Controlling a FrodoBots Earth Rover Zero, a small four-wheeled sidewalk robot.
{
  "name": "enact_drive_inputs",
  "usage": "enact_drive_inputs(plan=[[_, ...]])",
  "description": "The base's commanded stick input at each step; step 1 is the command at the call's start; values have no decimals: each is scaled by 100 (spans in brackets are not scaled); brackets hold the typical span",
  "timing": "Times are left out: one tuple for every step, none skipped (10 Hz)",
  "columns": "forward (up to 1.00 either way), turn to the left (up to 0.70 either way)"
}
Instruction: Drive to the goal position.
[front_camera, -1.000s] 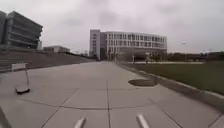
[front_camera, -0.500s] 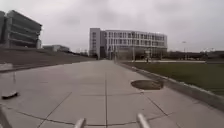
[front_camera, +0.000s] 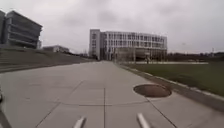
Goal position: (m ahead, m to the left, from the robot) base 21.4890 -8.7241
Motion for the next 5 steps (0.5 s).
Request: enact_drive_inputs(plan=[[70,0],[70,0],[70,0],[70,0],[70,0]])
